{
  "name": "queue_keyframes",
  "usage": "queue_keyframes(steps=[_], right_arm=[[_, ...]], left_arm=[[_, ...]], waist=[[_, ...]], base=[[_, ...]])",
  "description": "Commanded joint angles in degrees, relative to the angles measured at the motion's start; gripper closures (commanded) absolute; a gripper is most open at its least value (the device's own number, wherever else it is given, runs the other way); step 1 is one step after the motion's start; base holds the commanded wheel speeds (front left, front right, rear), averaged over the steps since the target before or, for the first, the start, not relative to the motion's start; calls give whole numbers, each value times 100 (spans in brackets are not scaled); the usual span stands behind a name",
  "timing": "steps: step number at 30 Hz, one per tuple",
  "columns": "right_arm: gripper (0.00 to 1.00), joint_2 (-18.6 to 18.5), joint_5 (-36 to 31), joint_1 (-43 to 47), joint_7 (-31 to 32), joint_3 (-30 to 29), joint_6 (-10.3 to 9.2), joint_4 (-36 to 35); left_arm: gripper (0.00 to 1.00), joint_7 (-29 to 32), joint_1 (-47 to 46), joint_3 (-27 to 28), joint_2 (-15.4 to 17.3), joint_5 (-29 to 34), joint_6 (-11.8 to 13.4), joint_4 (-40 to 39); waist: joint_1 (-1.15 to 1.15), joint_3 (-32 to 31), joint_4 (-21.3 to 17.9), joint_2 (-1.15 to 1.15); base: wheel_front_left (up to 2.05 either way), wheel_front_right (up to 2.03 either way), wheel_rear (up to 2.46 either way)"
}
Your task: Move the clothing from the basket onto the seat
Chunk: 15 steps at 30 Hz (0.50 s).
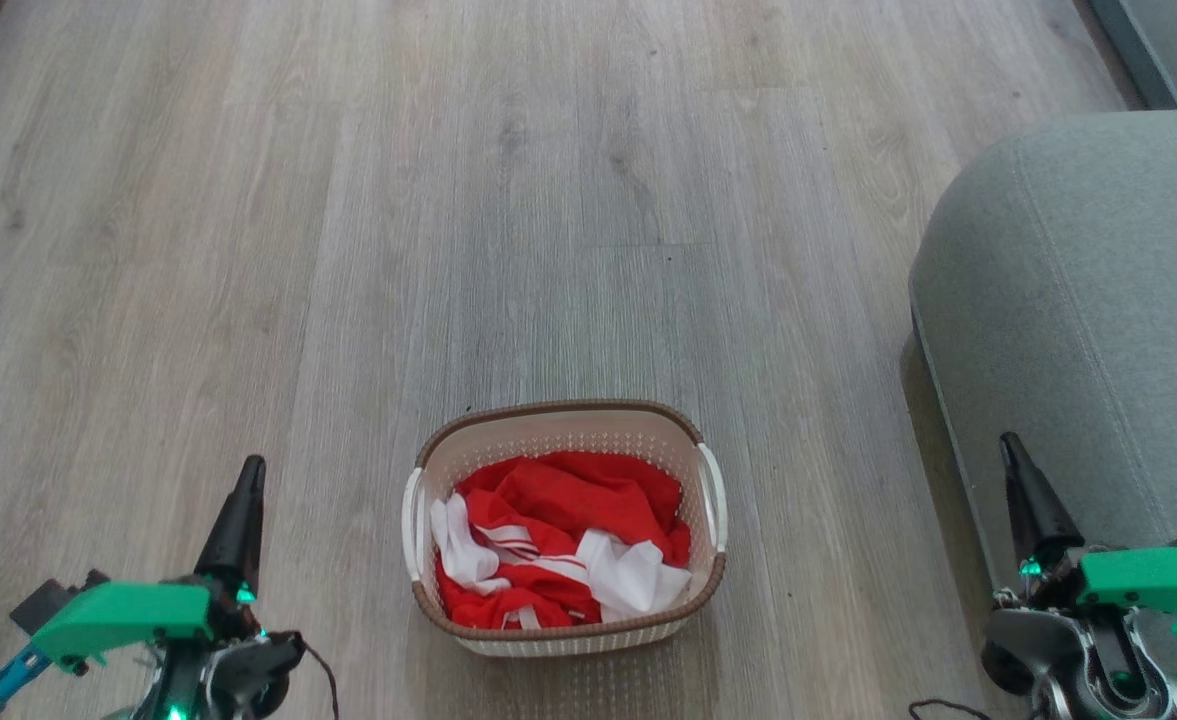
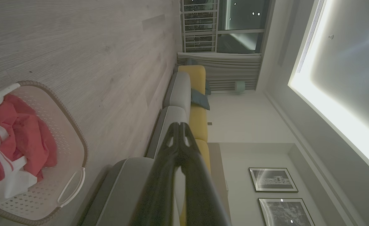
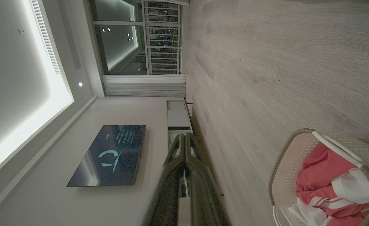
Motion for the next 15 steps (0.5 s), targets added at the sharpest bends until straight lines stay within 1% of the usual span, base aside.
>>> queue_keyframes(steps=[1, 6, 7, 15], right_arm=[[100, -26, 34, -321, 31, 102, -1, -220], [100, -26, 34, -321, 31, 102, -1, -220], [0, 0, 0, 0, 0, 0, 0, 0], [0, 3, -25, -6, -92, 83, 0, 70]], left_arm=[[100, 41, -279, 200, 45, -40, -54, -194], [100, 41, -279, 200, 45, -40, -54, -194], [0, 0, 0, 0, 0, 0, 0, 0], [0, -107, 5, -93, -2, -13, 5, 79]], waist=[[0, 0, 0, 0], [0, 0, 0, 0], [0, 0, 0, 0], [0, 6, 1, 0]], base=[[0, 0, 0], [0, 0, 0], [0, 0, 0], [0, 0, 0]])
